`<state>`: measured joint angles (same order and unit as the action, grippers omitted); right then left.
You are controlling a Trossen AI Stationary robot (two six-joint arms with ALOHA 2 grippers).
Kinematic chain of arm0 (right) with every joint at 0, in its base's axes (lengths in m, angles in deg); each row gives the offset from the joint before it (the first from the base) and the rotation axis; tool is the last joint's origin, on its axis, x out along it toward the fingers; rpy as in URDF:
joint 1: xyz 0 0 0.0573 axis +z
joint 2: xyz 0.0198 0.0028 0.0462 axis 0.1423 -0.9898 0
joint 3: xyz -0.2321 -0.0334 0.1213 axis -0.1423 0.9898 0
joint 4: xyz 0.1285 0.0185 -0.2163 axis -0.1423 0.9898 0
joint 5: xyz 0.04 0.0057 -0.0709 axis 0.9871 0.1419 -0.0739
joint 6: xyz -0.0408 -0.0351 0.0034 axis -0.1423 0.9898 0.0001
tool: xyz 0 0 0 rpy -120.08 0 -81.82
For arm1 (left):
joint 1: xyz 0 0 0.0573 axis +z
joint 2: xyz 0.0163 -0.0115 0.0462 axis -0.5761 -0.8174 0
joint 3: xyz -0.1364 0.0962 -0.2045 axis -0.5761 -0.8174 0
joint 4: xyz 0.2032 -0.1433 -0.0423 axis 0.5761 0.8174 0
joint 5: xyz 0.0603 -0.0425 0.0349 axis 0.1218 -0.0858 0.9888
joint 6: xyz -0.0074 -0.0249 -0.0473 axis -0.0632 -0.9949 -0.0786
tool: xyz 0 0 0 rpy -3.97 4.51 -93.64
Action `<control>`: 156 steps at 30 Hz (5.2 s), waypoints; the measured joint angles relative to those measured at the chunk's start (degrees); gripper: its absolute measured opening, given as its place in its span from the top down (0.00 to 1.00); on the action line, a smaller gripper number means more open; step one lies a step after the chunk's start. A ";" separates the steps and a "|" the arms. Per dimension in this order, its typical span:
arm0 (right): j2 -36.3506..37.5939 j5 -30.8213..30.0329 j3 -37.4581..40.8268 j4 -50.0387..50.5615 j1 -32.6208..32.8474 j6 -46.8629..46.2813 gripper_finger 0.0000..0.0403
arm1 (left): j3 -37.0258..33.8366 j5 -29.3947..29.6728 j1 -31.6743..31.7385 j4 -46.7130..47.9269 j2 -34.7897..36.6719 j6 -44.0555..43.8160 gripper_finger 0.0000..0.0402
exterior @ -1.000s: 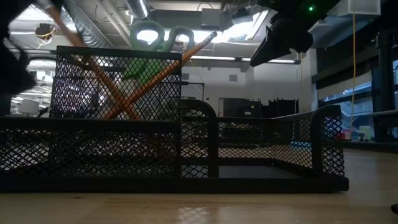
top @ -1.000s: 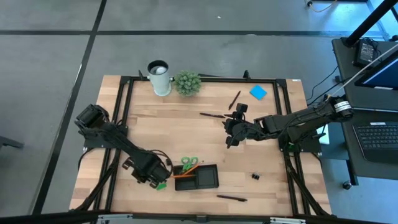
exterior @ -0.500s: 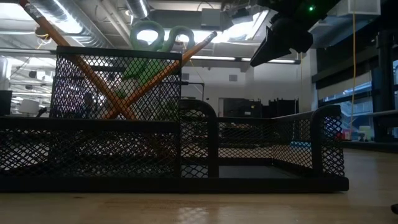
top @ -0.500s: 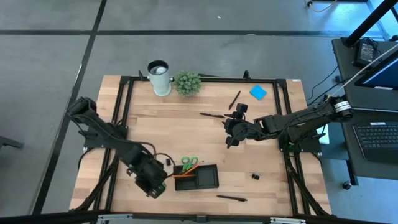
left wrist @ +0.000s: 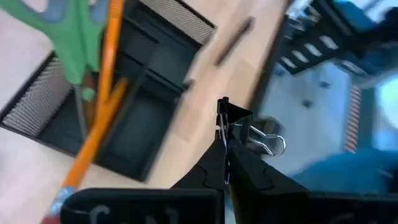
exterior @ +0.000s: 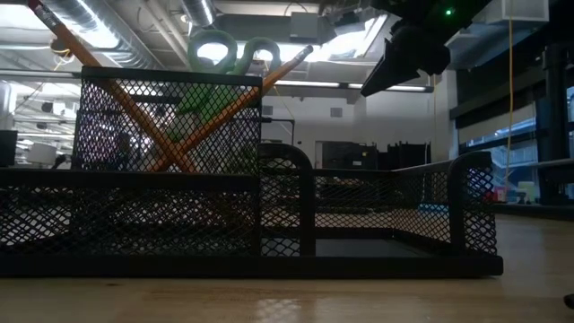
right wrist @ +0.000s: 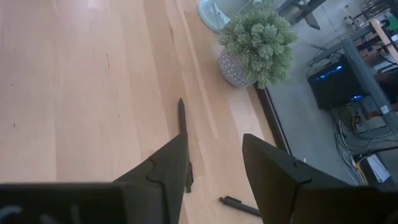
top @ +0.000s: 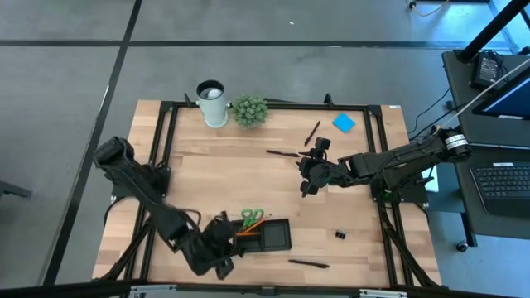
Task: Pick and place office supplies into organizer
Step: Put the left black binder clip into the black desk organizer, then put the green eraser into the black desk organizer
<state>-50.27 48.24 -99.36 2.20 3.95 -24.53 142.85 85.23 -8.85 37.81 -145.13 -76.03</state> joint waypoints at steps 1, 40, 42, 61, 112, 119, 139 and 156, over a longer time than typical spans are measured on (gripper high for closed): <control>0.00 0.00 0.00 0.00 0.01 -0.28 0.61 | -0.02 2.72 -0.45 -0.45 -1.19 0.00 0.99; 0.00 -0.01 0.00 -0.33 -0.01 -2.60 0.61 | 0.09 -5.61 1.03 4.36 -12.02 -32.15 0.99; 0.00 -0.02 0.00 -0.33 -0.01 -2.59 0.61 | 0.07 -5.66 1.03 4.33 -12.04 -32.40 0.99; 0.00 0.00 0.00 -0.33 -0.01 -2.55 0.61 | -0.22 -6.71 1.07 4.32 -10.66 -32.11 0.88; 0.00 -0.02 0.00 -0.26 -0.08 -2.41 0.61 | -2.82 -23.34 0.11 19.30 -4.83 -3.41 0.62; 0.00 -0.02 0.00 -0.23 -0.12 -2.48 0.61 | -2.74 -21.38 -0.13 18.82 -9.92 -2.85 0.60; 0.00 2.47 0.00 -0.31 -0.12 -2.59 0.61 | -2.43 -24.10 0.08 18.50 -11.34 -4.09 0.60; 0.00 4.48 0.00 -0.74 -0.12 -2.56 0.61 | -2.32 -24.27 3.63 19.72 -8.87 -1.03 0.60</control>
<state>-50.27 52.72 -99.36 1.46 3.83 -27.10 140.52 60.96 -5.22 57.53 -154.00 -77.07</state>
